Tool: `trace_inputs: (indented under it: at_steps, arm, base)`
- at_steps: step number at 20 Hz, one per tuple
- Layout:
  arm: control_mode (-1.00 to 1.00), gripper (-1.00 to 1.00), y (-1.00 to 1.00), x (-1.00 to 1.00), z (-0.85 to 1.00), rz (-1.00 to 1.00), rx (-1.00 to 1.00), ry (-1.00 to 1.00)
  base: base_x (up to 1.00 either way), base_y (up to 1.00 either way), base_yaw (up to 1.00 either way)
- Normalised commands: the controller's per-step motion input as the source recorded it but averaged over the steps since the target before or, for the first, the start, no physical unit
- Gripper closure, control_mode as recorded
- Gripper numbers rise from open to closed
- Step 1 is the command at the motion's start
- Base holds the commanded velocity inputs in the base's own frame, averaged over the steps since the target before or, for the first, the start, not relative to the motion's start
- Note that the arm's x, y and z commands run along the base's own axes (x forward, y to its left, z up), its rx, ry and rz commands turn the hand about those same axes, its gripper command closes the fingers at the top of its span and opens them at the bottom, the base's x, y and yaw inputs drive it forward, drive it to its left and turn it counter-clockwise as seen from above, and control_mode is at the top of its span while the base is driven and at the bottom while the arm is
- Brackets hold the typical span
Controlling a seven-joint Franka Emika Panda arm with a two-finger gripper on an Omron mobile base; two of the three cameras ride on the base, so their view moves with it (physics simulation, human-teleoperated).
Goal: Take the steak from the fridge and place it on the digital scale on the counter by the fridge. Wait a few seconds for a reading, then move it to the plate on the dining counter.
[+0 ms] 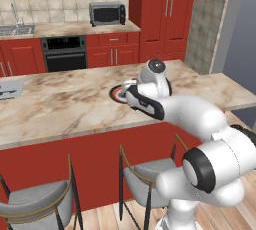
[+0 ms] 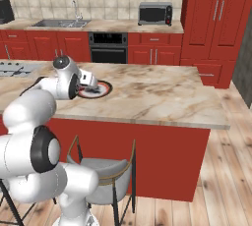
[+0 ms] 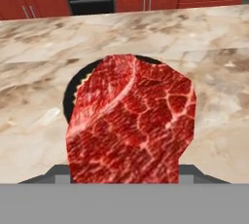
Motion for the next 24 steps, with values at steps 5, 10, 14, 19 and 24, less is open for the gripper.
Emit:
trace_inputs:
  at_steps: [5, 10, 14, 19, 24]
  arm:
    - [-1.00, 1.00, 0.00, 0.19, -0.25, -0.01, 0.00, 0.00]
    - [-1.00, 1.00, 0.00, 0.37, -0.12, -0.01, 0.00, 0.00]
    - [-1.00, 1.00, 0.00, 0.38, -0.08, -0.01, 0.00, 0.00]
    - [-1.00, 1.00, 0.00, 0.27, -0.21, -0.01, 0.00, 0.04]
    - [-1.00, 1.00, 0.00, 0.13, -0.33, -0.01, 0.00, 0.08]
  base:
    - [0.00, 0.00, 0.00]
    - [0.00, 0.00, 0.00]
    - [0.00, 0.00, 0.00]
    - [0.00, 0.00, 0.00]
    - [0.00, 0.00, 0.00]
